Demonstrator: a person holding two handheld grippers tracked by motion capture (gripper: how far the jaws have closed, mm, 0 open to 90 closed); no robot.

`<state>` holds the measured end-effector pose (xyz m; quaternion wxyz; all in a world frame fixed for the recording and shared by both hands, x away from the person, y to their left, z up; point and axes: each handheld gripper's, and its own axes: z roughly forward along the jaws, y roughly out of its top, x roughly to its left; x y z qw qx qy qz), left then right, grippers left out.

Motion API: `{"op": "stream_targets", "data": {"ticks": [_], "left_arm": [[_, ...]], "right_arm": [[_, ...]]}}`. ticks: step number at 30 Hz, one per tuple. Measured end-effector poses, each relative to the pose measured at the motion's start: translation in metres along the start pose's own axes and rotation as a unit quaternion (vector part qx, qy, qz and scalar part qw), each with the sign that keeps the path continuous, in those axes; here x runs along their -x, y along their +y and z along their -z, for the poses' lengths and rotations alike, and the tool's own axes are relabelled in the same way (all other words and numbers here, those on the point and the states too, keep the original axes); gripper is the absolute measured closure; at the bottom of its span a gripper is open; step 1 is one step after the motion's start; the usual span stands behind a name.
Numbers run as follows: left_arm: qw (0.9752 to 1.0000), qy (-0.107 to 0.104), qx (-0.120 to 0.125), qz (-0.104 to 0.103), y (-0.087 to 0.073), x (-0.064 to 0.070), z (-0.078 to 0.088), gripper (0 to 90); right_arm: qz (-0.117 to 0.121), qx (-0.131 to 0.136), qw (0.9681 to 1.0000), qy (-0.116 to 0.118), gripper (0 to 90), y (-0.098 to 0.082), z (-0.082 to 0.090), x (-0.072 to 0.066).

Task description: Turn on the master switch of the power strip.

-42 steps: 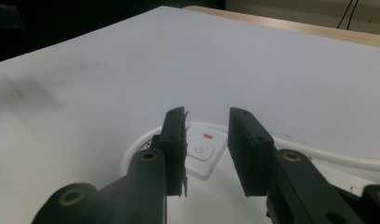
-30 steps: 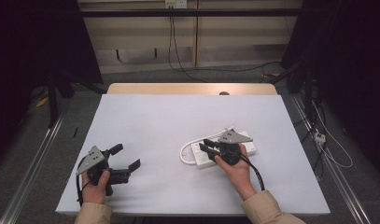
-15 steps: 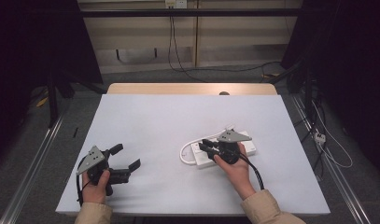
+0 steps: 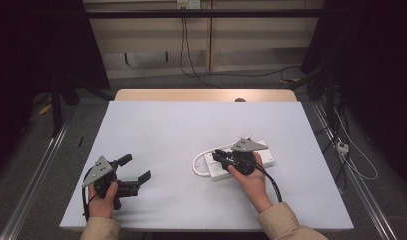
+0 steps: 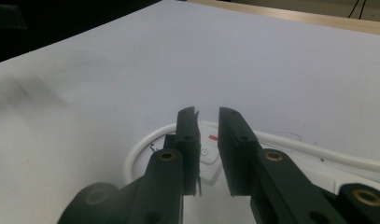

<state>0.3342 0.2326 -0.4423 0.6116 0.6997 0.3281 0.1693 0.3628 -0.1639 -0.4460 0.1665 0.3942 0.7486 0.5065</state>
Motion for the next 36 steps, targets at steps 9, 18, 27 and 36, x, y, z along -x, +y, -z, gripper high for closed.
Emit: {"op": "stream_targets", "data": {"ticks": [9, 18, 27, 36], "left_arm": [[1.0000, 0.001, 0.001, 0.001, 0.0001, -0.0001, 0.0003, 2.8], [1.0000, 0.001, -0.001, -0.001, 0.0000, -0.0004, 0.0000, 2.8], [1.0000, 0.001, 0.000, 0.000, 0.0000, -0.0001, 0.0002, 2.8], [1.0000, 0.002, -0.001, 0.000, -0.0001, -0.0003, 0.0004, 2.8]], "right_arm": [[0.000, -0.006, 1.0000, 0.004, 80.8, 0.0005, -0.0025, -0.0002], [-0.001, -0.011, 0.9999, 0.005, 84.0, -0.0001, -0.0045, -0.0007], [-0.005, -0.015, 0.9999, 0.005, 89.4, -0.0008, -0.0062, 0.0005], [0.003, -0.023, 0.9997, 0.000, 90.0, 0.0006, -0.0097, -0.0004]]}}
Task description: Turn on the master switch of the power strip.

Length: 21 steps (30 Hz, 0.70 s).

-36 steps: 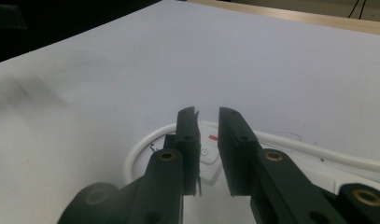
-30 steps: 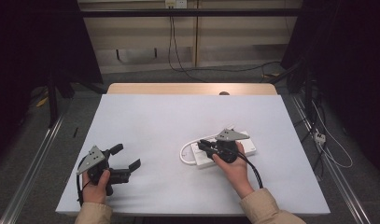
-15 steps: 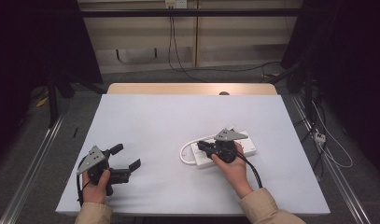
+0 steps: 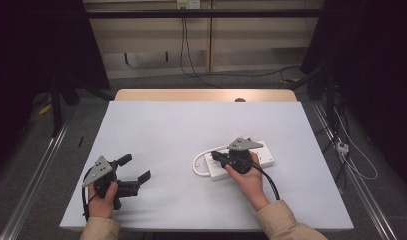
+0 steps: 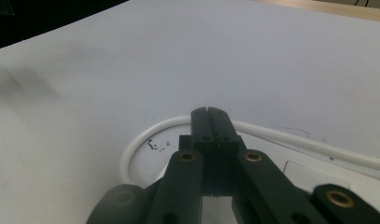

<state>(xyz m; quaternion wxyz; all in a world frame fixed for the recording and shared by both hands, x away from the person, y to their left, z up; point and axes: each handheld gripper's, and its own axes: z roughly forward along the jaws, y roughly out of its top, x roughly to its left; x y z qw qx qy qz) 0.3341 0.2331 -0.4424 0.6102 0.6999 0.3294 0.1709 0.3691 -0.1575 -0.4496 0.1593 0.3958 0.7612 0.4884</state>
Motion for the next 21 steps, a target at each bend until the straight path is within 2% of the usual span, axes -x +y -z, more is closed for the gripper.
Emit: {"op": "stream_targets", "data": {"ticks": [21], "left_arm": [[1.0000, 0.000, 0.000, 0.001, 0.0000, 0.0001, 0.0004, 2.8]], "right_arm": [[0.008, -0.015, 0.9999, -0.004, 90.0, -0.0020, -0.0055, 0.0000]]}}
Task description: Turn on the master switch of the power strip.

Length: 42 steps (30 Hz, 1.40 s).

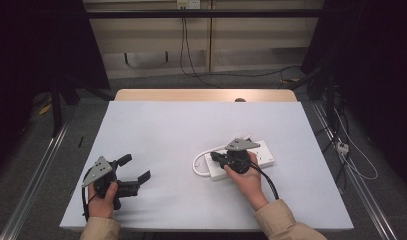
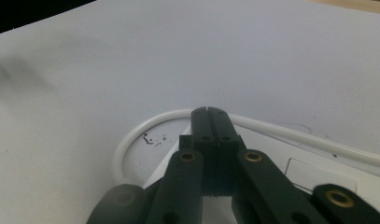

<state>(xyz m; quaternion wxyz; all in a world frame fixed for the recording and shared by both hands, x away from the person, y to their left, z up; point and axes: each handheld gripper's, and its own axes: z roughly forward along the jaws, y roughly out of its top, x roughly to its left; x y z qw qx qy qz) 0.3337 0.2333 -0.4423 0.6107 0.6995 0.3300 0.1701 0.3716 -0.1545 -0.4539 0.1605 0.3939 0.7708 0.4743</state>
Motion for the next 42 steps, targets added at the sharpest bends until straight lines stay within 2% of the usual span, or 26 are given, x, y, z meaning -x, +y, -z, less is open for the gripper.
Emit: {"op": "stream_targets", "data": {"ticks": [30, 42], "left_arm": [[1.0000, 0.000, -0.002, -0.001, -0.0008, -0.0005, -0.0005, 2.8], [1.0000, -0.001, -0.003, 0.000, -0.0008, 0.0002, -0.0006, 2.8]], "right_arm": [[0.008, -0.003, 1.0000, -0.001, 90.0, -0.0017, -0.0033, -0.0012], [0.025, -0.008, 0.9996, -0.014, 90.0, -0.0021, -0.0042, -0.0056]]}}
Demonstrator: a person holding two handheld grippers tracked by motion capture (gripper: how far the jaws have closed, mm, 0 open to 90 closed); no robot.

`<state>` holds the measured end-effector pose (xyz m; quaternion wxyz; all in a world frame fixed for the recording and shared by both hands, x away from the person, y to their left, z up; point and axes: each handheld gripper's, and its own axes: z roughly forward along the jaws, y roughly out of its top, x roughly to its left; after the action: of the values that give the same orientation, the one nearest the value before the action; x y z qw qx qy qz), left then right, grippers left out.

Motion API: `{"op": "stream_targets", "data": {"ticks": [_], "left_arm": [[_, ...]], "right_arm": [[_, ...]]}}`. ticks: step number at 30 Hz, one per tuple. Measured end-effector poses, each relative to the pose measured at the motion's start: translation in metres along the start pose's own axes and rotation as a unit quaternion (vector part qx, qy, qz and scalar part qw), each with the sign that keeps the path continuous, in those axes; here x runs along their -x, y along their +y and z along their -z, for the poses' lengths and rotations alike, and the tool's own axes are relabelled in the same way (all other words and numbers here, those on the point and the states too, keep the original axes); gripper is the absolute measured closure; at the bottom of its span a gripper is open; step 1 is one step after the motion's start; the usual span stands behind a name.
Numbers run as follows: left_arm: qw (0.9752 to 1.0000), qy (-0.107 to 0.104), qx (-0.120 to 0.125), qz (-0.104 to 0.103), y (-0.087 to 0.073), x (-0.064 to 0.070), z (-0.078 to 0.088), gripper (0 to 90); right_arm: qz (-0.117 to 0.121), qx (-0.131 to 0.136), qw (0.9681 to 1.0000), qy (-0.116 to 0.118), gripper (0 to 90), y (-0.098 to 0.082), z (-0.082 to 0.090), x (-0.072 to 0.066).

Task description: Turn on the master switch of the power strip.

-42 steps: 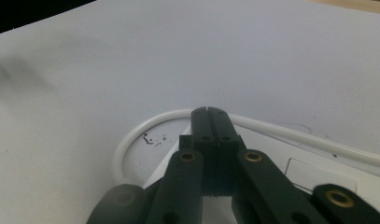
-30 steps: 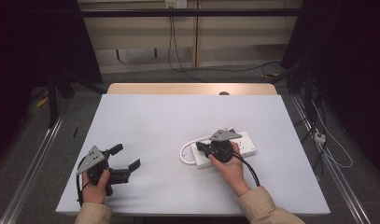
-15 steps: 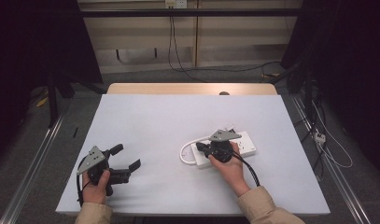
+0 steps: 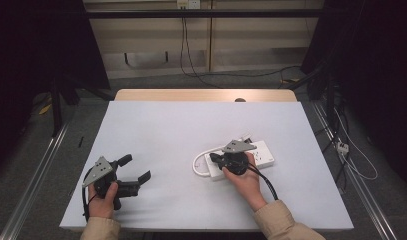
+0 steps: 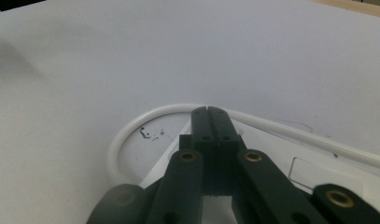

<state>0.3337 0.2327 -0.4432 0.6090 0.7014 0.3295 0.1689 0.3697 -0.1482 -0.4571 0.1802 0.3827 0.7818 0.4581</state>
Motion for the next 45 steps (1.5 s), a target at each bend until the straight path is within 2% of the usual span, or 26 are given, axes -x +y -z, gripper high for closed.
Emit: {"op": "stream_targets", "data": {"ticks": [45], "left_arm": [[1.0000, -0.001, -0.001, -0.001, -0.0001, 0.0017, -0.0013, 2.8]], "right_arm": [[-0.001, -0.001, 1.0000, -0.003, 90.0, -0.0012, -0.0005, -0.0007]]}}
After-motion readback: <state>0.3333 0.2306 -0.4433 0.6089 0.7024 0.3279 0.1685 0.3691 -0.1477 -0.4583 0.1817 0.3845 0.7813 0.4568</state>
